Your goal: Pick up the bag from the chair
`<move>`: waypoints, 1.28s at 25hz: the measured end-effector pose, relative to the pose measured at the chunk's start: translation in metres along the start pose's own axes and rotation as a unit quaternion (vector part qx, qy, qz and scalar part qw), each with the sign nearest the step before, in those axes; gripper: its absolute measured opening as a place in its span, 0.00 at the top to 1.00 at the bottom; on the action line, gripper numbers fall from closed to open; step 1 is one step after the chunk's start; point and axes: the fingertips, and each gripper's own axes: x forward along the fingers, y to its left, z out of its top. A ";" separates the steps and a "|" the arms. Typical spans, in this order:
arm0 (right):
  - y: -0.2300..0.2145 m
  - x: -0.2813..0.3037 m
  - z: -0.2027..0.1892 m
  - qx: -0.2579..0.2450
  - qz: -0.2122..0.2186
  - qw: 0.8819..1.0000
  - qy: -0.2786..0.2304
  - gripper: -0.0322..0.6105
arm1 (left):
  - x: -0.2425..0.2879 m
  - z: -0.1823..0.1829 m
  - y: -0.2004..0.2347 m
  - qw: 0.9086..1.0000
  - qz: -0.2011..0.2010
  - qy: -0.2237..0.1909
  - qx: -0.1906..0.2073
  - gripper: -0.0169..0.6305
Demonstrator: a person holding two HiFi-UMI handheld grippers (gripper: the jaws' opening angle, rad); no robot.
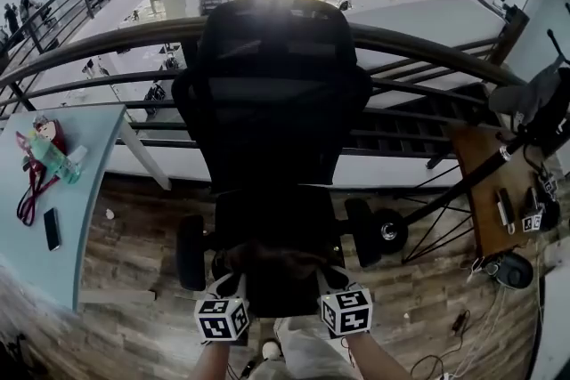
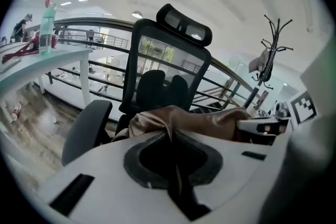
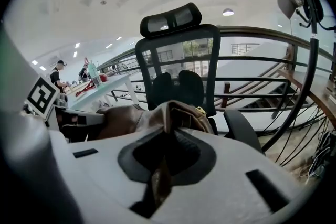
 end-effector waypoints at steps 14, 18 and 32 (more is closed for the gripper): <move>0.041 -0.075 0.004 -0.009 0.016 0.999 -0.037 0.93 | -0.085 -0.004 -0.023 0.999 -0.022 -0.025 -0.004 0.95; 0.051 -0.094 0.006 -0.014 0.019 0.999 -0.048 0.93 | -0.106 -0.006 -0.030 0.999 -0.032 -0.032 0.003 0.95; 0.070 -0.151 -0.005 -0.031 0.039 0.997 -0.064 0.93 | -0.159 -0.020 -0.054 0.997 -0.054 -0.055 0.017 0.95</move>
